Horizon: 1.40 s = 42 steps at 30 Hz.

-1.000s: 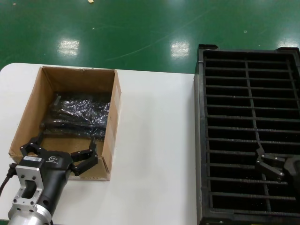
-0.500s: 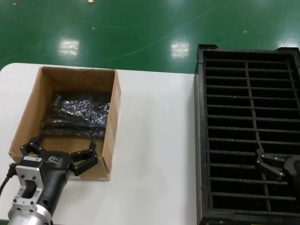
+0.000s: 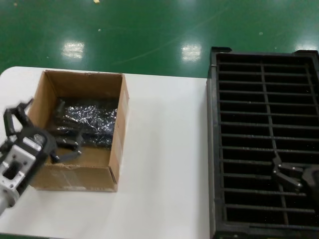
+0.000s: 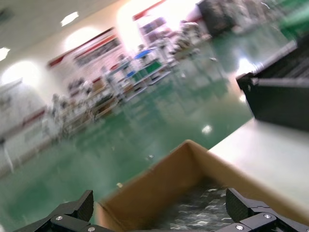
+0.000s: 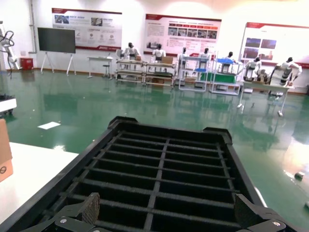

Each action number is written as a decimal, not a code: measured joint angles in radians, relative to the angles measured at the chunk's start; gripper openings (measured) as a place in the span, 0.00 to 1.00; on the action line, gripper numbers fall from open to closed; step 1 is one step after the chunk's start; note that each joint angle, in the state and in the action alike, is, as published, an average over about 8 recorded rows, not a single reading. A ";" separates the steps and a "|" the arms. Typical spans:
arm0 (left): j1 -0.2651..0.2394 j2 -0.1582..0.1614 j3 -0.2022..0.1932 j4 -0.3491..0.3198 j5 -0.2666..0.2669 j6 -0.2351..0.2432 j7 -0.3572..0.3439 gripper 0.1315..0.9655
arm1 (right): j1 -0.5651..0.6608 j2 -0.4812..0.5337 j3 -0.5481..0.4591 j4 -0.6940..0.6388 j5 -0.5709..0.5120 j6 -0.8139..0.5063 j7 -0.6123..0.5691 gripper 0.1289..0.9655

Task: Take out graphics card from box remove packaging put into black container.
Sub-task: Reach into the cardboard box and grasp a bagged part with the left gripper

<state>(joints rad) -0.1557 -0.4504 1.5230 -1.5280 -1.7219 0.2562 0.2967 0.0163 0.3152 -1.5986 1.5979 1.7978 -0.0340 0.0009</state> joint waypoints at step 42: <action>-1.004 0.079 0.221 1.402 0.114 0.228 1.208 0.90 | 0.000 0.000 0.000 0.000 0.000 0.000 0.000 1.00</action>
<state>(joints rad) -1.1595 -0.3716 1.7437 -0.1255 -1.6079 0.4844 1.5046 0.0163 0.3152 -1.5987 1.5979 1.7977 -0.0340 0.0011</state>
